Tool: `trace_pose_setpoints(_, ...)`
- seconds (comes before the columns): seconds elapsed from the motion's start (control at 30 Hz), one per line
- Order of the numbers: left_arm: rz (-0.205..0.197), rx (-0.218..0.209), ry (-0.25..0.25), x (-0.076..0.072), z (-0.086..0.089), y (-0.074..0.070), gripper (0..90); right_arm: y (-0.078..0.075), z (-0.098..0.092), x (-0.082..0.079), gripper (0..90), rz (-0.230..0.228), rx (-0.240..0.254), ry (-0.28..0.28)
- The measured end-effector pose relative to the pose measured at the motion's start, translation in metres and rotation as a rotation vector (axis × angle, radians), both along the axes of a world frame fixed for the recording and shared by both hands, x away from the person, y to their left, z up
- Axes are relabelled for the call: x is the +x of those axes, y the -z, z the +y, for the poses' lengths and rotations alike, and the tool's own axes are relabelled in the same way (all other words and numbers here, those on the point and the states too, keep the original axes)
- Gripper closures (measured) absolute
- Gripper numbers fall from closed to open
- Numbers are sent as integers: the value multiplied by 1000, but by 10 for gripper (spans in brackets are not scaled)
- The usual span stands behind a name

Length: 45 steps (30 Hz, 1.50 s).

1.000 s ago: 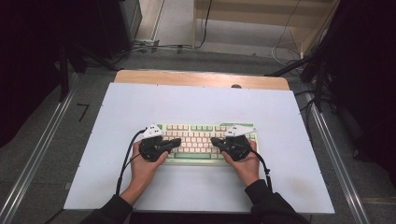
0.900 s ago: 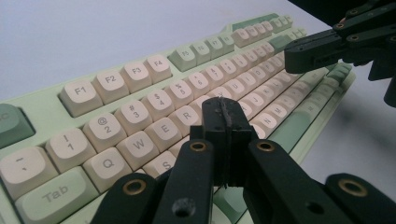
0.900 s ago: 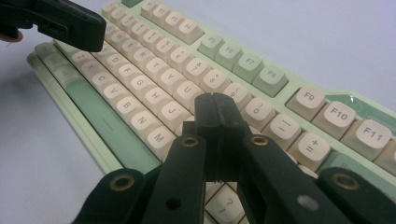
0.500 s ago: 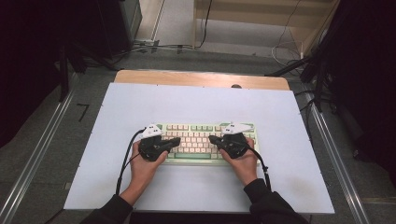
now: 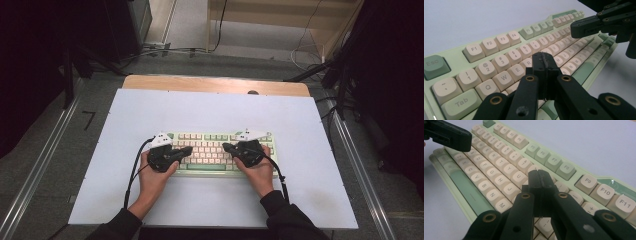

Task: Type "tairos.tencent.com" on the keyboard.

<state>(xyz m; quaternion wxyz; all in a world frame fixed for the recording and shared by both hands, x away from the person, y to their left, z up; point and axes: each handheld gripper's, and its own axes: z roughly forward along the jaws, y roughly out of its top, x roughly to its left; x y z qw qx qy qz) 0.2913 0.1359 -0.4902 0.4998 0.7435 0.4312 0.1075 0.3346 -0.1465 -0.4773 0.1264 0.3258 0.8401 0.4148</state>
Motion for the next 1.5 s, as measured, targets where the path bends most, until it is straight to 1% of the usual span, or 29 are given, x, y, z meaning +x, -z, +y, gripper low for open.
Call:
trace_pose_setpoints(0.23, 3, 1, 2, 0, -1, 1, 900, 2, 1, 2, 876, 5, -3, 2)
trace_pose_setpoints(0.63, 3, 2, 5, 1, -1, 1, 900, 8, 3, 6, 876, 13, -22, 4)
trace_pose_setpoints(0.7, 5, 3, 4, 0, -1, 1, 900, 8, 3, 7, 877, 19, -23, 11)
trace_pose_setpoints(0.93, 7, 1, 6, 1, -1, 1, 900, 9, 3, 7, 877, 15, -26, 10)
trace_pose_setpoints(1.2, 8, 1, 7, 1, -1, 2, 900, 10, 3, 7, 876, 21, -27, 10)
trace_pose_setpoints(1.4, 9, 1, 7, 1, -1, 1, 900, 11, 4, 7, 877, 14, -36, 8)
trace_pose_setpoints(1.47, 9, 0, 6, 1, -1, 1, 900, 12, 5, 7, 877, 23, -53, 11)
trace_pose_setpoints(1.5, 9, 0, 6, 1, -1, 1, 900, 12, 5, 7, 877, 27, -47, 10)
